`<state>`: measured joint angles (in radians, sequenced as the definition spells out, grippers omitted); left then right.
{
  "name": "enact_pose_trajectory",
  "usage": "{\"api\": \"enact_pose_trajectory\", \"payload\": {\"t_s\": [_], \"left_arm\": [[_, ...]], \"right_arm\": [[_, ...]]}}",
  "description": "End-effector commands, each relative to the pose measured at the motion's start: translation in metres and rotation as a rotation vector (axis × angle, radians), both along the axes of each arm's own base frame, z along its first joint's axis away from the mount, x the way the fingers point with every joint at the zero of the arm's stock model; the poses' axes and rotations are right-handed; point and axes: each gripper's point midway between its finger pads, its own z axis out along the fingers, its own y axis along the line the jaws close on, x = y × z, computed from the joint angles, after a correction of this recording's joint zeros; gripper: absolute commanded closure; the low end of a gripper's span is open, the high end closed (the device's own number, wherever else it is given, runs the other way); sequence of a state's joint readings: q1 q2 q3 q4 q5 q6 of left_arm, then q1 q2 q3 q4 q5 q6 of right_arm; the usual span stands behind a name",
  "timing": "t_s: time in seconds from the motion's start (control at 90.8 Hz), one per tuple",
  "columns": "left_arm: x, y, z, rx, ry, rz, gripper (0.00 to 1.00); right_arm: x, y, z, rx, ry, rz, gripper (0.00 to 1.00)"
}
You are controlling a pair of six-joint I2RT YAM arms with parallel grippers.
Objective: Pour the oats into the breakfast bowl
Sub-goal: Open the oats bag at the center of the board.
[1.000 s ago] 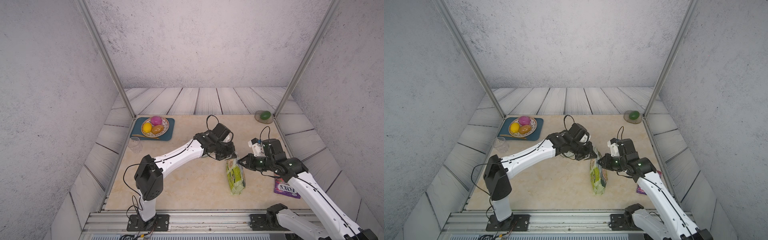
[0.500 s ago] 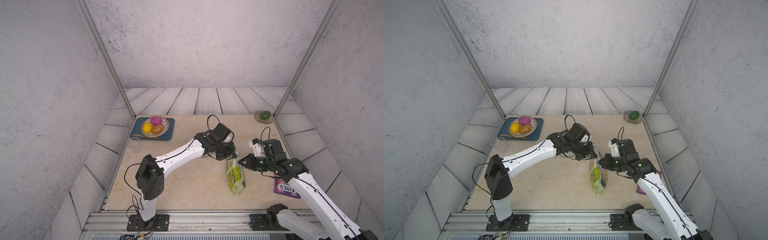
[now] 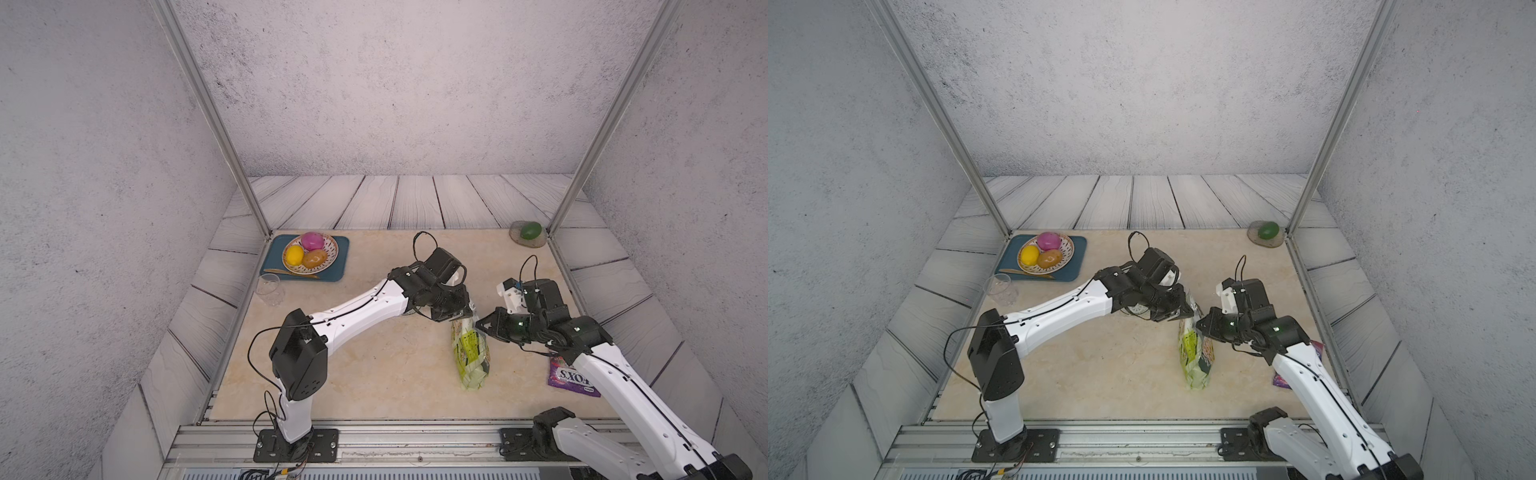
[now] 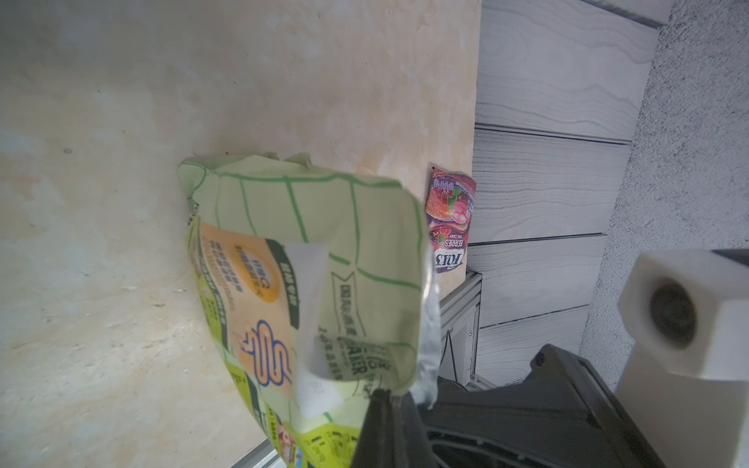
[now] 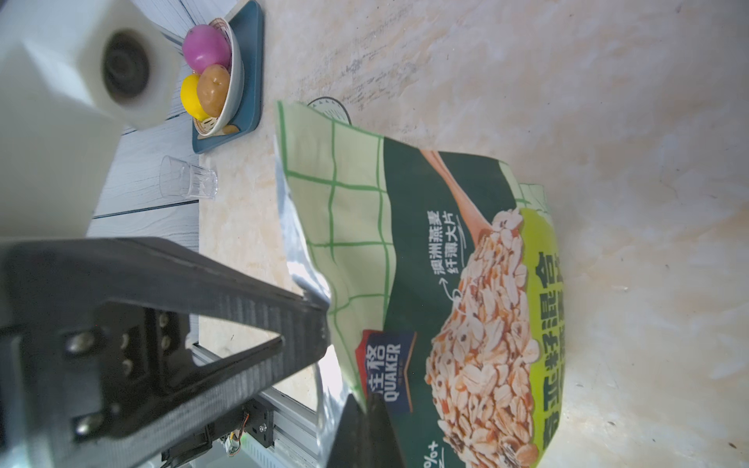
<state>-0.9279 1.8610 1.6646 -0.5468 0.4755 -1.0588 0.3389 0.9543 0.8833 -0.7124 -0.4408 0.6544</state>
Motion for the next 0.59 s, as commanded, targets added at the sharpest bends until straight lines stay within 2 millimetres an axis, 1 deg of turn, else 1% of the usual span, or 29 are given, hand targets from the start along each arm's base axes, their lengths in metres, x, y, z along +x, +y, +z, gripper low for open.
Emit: {"api": "enact_pose_trajectory", "payload": {"t_s": [0.0,0.11,0.209,0.253,0.44,0.583], "left_arm": [[0.005,0.005,0.005,0.015,-0.016,0.013,1.0],[0.004,0.006,0.002,0.043,-0.006,0.006,1.0],[0.006,0.008,0.001,0.059,-0.01,0.009,0.92],[0.006,0.008,0.003,0.059,-0.015,0.009,0.89],[0.005,0.007,0.0,0.071,-0.007,0.001,0.86],[0.004,0.005,-0.005,0.08,0.01,-0.008,0.86]], "right_arm": [[-0.001,0.003,0.006,0.022,-0.016,0.017,1.0],[0.001,0.007,0.019,0.055,-0.051,0.025,1.0],[0.001,0.01,0.027,0.072,-0.072,0.038,1.0],[0.002,0.011,0.029,0.079,-0.074,0.043,1.0],[0.004,0.014,0.029,0.088,-0.071,0.054,1.0],[0.004,0.014,0.029,0.089,-0.07,0.055,1.0]]}}
